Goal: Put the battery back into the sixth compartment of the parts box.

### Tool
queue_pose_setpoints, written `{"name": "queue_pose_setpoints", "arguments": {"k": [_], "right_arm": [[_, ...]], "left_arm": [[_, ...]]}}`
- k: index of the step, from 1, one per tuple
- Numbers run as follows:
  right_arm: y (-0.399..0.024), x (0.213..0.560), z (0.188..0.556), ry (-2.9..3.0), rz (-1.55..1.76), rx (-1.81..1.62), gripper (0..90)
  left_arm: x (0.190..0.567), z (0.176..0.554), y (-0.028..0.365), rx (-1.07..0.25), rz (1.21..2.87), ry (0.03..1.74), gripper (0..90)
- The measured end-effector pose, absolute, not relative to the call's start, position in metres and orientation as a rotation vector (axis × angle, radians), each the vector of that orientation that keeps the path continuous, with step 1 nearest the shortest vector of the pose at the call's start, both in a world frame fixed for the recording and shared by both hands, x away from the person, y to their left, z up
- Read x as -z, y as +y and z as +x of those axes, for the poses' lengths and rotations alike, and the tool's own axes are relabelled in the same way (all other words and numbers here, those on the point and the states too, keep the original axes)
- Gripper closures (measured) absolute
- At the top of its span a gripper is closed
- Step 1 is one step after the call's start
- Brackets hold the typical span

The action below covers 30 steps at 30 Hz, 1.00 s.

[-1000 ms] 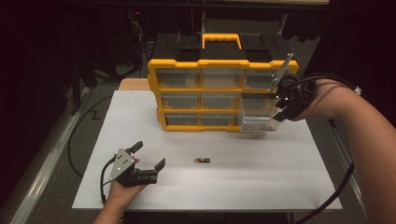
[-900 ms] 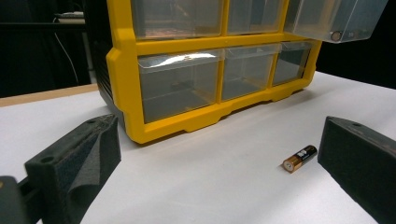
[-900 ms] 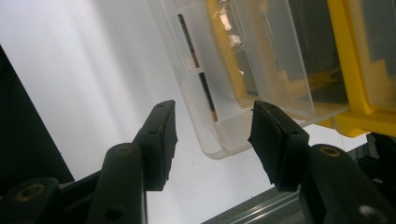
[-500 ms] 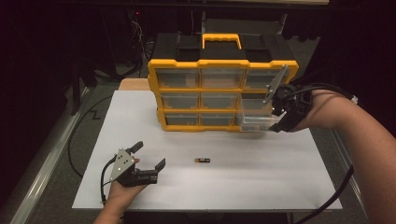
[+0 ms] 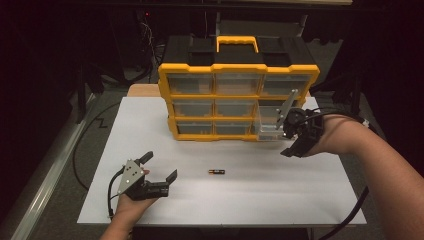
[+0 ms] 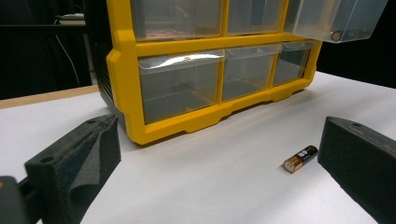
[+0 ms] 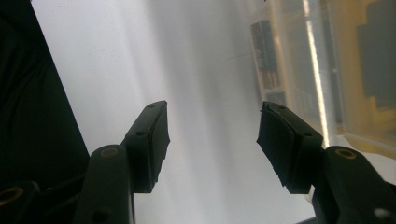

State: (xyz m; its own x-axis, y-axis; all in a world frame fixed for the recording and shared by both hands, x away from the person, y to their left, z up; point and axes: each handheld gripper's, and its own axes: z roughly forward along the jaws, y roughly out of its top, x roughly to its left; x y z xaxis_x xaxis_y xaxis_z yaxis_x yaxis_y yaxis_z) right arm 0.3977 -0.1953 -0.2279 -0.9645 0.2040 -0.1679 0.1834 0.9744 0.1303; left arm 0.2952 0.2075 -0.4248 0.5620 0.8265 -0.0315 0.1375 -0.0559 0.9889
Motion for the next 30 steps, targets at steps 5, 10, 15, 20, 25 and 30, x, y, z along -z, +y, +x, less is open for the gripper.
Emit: {"name": "queue_pose_setpoints", "arguments": {"k": [5,10,15,20,25,30], "right_arm": [[-0.192,0.242,0.395,2.944,0.287,-0.172,42.7],[-0.190,0.256,0.392,2.948,0.311,-0.179,40.8],[-0.187,0.268,0.389,2.954,0.297,-0.150,39.4],[-0.185,0.277,0.388,2.949,0.317,-0.177,38.0],[-0.183,0.288,0.386,2.946,0.342,-0.192,35.2],[-0.182,0.297,0.383,2.946,0.359,-0.193,29.9]], "left_arm": [[0.425,0.295,0.208,-0.688,1.550,0.848,0.5],[0.425,0.295,0.207,-0.688,1.549,0.847,0.5],[0.425,0.295,0.207,-0.688,1.549,0.847,0.5],[0.425,0.295,0.207,-0.687,1.548,0.847,0.5],[0.425,0.295,0.207,-0.685,1.550,0.847,0.5],[0.425,0.295,0.207,-0.685,1.549,0.847,0.4]]}}
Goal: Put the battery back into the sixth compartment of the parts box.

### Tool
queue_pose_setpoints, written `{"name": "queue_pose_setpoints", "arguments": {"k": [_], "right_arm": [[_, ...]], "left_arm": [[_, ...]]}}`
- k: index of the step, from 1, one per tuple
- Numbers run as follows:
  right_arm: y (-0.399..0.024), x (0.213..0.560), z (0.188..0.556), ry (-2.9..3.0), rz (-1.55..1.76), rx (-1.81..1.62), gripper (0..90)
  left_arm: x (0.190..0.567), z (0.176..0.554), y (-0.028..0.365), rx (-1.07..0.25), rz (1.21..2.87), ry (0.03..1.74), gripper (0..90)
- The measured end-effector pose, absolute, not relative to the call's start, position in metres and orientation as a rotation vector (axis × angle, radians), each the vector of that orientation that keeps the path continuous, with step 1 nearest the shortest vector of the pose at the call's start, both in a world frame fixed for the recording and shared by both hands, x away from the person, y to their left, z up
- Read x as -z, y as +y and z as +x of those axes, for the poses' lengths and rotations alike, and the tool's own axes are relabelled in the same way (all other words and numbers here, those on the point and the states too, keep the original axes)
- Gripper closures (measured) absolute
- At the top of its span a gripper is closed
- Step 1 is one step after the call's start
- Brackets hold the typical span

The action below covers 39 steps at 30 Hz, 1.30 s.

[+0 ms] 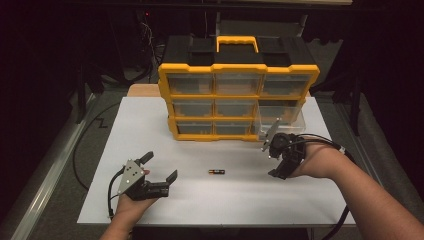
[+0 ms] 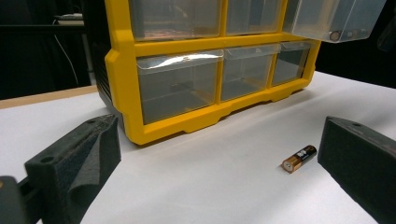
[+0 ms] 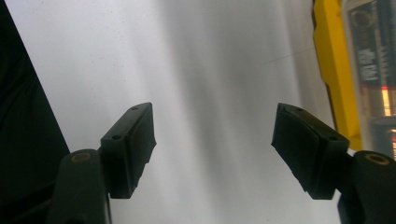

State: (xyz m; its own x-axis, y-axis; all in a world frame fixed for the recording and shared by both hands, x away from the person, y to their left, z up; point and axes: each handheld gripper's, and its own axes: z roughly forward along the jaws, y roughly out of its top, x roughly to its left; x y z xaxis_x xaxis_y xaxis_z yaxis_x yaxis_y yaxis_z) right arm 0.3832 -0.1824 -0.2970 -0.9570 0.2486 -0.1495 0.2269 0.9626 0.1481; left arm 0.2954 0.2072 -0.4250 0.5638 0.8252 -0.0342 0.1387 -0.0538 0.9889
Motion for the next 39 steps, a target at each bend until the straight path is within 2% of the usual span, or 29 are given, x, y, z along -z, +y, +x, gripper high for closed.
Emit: {"name": "queue_pose_setpoints", "arguments": {"k": [20,29,39], "right_arm": [[-0.168,0.351,0.379,2.986,0.337,-0.195,13.6],[-0.155,0.372,0.379,2.980,0.321,-0.182,2.7],[-0.134,0.381,0.382,2.982,0.269,-0.206,1.2]], "left_arm": [[0.425,0.295,0.207,-0.683,1.550,0.844,0.5],[0.425,0.295,0.208,-0.682,1.550,0.844,0.4],[0.424,0.295,0.207,-0.684,1.546,0.842,0.5]]}}
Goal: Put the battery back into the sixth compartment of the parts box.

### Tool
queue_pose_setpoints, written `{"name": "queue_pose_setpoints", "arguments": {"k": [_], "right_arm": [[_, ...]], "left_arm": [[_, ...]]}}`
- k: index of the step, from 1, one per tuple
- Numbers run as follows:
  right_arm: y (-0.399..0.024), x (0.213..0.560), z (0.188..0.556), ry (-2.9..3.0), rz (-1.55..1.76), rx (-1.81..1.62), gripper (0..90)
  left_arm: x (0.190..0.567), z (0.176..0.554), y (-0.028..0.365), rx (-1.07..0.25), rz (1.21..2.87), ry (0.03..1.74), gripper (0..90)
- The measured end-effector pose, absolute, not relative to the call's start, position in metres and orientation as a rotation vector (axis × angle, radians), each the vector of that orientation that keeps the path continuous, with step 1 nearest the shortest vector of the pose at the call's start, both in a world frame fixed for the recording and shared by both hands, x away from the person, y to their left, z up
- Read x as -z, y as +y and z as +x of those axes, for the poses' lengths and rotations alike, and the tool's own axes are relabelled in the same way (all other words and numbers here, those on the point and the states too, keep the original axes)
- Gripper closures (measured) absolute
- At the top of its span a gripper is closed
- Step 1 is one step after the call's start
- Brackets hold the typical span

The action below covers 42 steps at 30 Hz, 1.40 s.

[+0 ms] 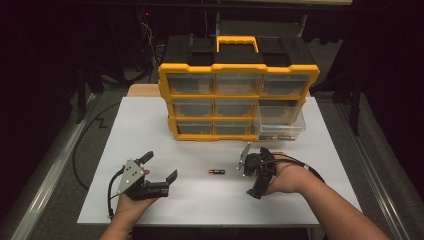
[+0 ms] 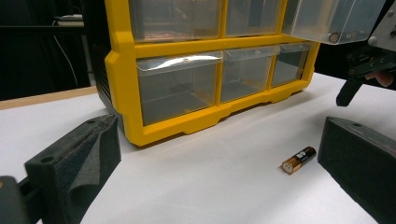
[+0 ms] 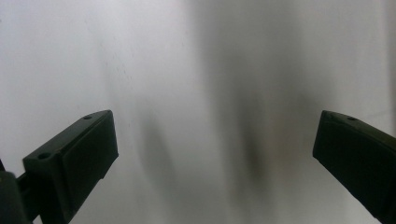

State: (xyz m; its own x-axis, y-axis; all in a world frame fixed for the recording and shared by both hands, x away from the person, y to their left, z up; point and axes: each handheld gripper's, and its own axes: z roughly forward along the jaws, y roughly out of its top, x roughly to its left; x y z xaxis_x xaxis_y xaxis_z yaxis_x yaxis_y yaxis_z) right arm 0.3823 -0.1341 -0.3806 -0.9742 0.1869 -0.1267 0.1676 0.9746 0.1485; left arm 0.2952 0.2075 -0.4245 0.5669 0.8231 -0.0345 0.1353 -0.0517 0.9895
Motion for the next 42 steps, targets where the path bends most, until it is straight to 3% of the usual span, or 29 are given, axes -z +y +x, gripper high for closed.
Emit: {"name": "queue_pose_setpoints", "arguments": {"k": [29,42], "right_arm": [[-0.074,0.385,0.397,3.002,0.189,-0.258,3.1],[-0.064,0.388,0.406,3.025,0.189,-0.291,13.6]], "left_arm": [[0.424,0.295,0.208,-0.684,1.542,0.839,0.5],[0.424,0.296,0.208,-0.684,1.544,0.836,0.5]]}}
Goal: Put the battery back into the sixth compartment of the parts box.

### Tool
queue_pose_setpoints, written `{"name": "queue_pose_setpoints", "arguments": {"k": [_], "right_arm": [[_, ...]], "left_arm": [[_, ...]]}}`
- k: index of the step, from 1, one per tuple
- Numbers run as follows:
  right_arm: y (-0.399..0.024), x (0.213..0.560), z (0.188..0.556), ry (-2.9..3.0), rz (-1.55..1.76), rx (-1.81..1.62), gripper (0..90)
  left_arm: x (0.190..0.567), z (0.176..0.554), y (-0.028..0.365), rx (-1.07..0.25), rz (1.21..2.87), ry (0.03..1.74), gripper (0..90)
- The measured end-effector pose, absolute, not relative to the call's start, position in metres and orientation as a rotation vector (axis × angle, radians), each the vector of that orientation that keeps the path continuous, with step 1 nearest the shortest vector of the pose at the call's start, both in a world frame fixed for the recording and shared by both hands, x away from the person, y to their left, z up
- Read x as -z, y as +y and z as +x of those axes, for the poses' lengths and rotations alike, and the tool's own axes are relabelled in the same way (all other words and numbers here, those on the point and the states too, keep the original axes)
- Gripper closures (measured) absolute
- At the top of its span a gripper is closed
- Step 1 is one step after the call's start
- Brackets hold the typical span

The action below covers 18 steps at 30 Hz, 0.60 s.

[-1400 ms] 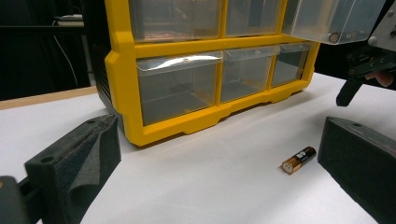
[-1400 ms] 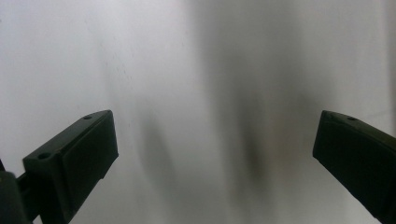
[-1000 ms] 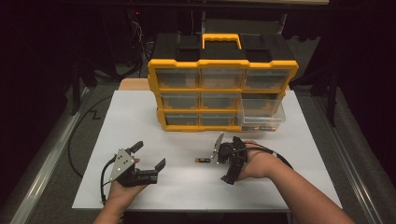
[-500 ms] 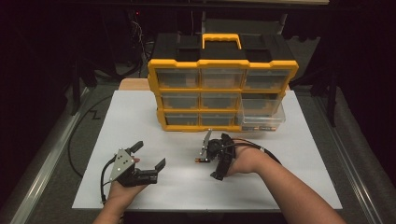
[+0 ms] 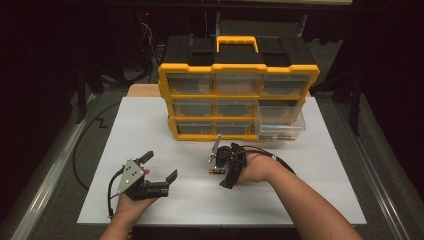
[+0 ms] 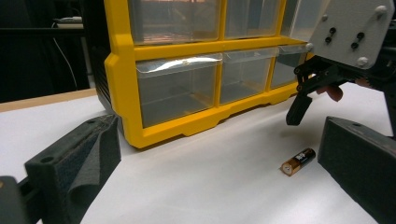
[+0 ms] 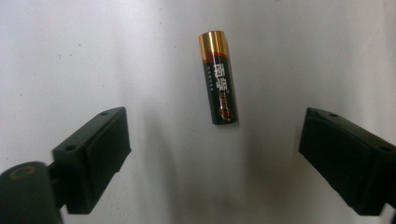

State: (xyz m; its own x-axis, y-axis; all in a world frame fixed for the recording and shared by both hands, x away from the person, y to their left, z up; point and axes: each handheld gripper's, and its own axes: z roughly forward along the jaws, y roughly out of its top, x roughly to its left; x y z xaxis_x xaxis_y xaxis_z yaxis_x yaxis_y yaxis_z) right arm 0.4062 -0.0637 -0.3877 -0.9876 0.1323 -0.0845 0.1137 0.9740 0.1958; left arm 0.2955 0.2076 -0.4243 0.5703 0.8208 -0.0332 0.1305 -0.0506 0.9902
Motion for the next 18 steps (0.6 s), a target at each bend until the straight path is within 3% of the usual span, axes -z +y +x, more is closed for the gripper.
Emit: {"name": "queue_pose_setpoints", "arguments": {"k": [6,18], "right_arm": [[-0.0627,0.3880,0.4102,3.034,0.201,-0.298,23.2],[-0.0605,0.3921,0.4154,3.048,0.211,-0.325,53.8]], "left_arm": [[0.4245,0.2957,0.2071,-0.684,1.546,0.834,0.5],[0.4243,0.2956,0.2076,-0.684,1.544,0.836,0.5]]}}
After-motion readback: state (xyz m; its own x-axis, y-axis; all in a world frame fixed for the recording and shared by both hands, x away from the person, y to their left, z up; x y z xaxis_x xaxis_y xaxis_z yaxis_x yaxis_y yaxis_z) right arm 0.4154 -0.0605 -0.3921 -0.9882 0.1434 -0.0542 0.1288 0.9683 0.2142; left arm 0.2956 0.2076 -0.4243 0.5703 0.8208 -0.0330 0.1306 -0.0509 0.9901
